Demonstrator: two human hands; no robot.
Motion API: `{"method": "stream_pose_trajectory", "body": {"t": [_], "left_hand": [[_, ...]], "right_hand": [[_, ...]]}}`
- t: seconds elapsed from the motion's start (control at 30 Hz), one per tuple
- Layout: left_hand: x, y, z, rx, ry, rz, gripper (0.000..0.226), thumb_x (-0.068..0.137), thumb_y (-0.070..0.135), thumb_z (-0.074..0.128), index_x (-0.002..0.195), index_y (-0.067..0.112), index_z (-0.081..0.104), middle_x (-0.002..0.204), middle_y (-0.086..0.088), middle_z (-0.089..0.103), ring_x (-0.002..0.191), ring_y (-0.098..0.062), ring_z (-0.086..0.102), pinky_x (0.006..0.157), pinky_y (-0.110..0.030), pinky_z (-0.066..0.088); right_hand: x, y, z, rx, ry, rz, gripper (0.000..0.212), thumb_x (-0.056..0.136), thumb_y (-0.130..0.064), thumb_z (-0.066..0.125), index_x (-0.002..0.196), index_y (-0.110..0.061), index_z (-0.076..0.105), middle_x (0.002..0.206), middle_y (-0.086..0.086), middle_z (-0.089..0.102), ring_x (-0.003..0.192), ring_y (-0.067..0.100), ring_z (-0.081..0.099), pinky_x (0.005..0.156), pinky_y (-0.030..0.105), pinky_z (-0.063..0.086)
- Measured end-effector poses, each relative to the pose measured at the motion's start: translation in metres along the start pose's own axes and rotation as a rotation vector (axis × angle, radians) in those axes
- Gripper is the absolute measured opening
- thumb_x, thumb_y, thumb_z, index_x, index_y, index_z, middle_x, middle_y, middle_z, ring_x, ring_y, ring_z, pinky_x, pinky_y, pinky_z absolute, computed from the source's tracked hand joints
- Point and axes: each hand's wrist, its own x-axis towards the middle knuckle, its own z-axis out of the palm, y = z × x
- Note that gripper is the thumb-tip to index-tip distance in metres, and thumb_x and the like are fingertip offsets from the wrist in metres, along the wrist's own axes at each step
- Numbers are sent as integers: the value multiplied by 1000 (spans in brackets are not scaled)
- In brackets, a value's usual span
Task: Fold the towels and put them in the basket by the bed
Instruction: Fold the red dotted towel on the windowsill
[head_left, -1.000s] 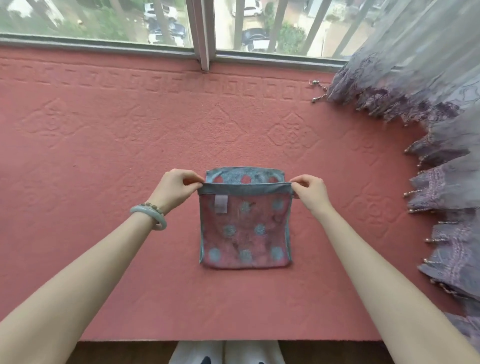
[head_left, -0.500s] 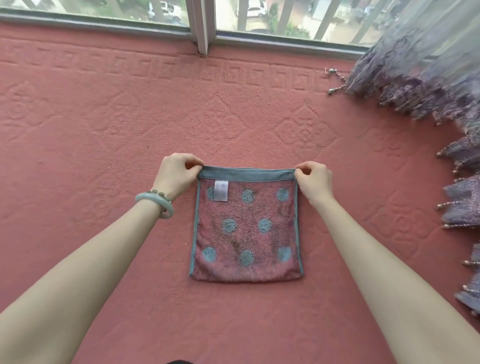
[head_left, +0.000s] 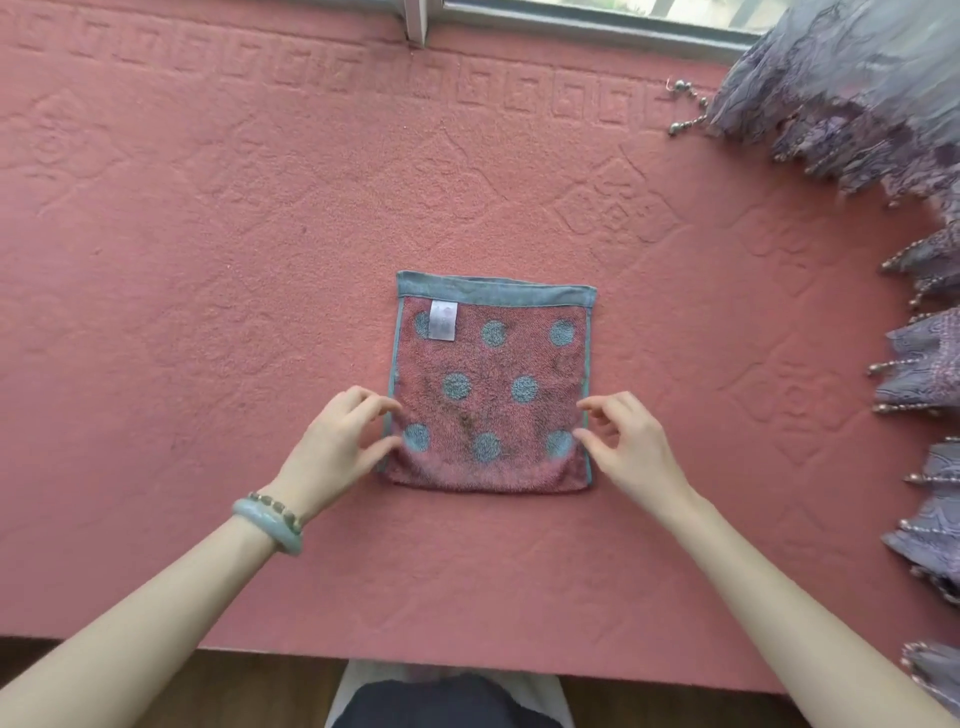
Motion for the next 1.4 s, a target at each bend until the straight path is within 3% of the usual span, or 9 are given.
{"method": "stream_pose_trajectory", "body": {"t": [0.13, 0.27, 0.37, 0.5, 0.63, 0.8, 0.97, 1.27, 1.4], "left_hand": [[-39, 1, 17, 14, -4, -105, 43, 69, 21, 81, 108, 13, 62, 93, -2, 60, 87, -21, 56, 82, -24, 39], [-47, 7, 31, 39, 47, -170, 48, 69, 14, 81, 113, 12, 62, 94, -4, 63, 87, -26, 56, 82, -28, 39], [-47, 11, 33, 75, 106, -181, 47, 68, 10, 79, 112, 14, 63, 89, -3, 64, 84, -27, 56, 80, -32, 43], [-51, 15, 34, 166, 164, -157, 40, 67, 8, 80, 105, 15, 68, 86, -1, 68, 82, -27, 57, 74, -34, 49], [-53, 17, 34, 133, 205, -167, 31, 70, 5, 78, 97, 16, 71, 83, 0, 69, 82, -26, 57, 70, -34, 52], [-52, 12, 32, 108, 197, -126, 26, 69, 0, 76, 92, 14, 73, 79, -1, 67, 83, -23, 54, 71, -34, 51], [-56, 6, 25, 79, 222, -52, 25, 73, -8, 72, 94, 7, 73, 80, -5, 66, 82, -25, 53, 79, -23, 40], [-74, 20, 4, 103, 192, 57, 18, 80, 4, 69, 97, 5, 73, 81, -7, 60, 81, -23, 49, 74, -26, 42], [-87, 28, -9, 117, 162, 57, 14, 78, 6, 71, 92, 6, 73, 89, -7, 60, 90, -21, 49, 79, -29, 45]], "right_hand": [[-41, 8, 11, -8, -82, 57, 39, 74, -11, 75, 111, -15, 63, 94, -9, 50, 87, 8, 51, 85, 35, 49], [-53, 11, 18, -30, -126, 87, 49, 73, -10, 74, 119, -17, 58, 96, -4, 51, 91, 17, 53, 87, 38, 48], [-52, 9, 19, -65, -106, 43, 47, 73, -7, 72, 117, -17, 60, 89, -4, 50, 87, 20, 52, 85, 34, 45], [-52, 9, 23, -127, -37, -22, 39, 72, -3, 72, 109, -12, 63, 86, 2, 55, 85, 24, 53, 80, 25, 37], [-56, 9, 25, -97, -10, -20, 32, 73, -3, 70, 103, -13, 65, 80, -2, 55, 78, 20, 53, 77, 27, 41], [-57, 12, 27, -147, -42, -41, 35, 70, 0, 69, 104, -11, 65, 84, 4, 59, 84, 24, 54, 81, 23, 36], [-58, 13, 18, -185, 23, -115, 25, 72, 7, 63, 91, -7, 68, 83, 7, 66, 79, 29, 59, 77, 24, 40], [-72, 6, -3, -200, 109, -180, 15, 74, -7, 59, 83, -6, 71, 73, 6, 59, 72, 25, 54, 71, 23, 41], [-90, -3, -14, -162, 132, -202, 15, 75, -13, 57, 79, -7, 70, 79, 5, 55, 78, 19, 50, 75, 18, 38]]}}
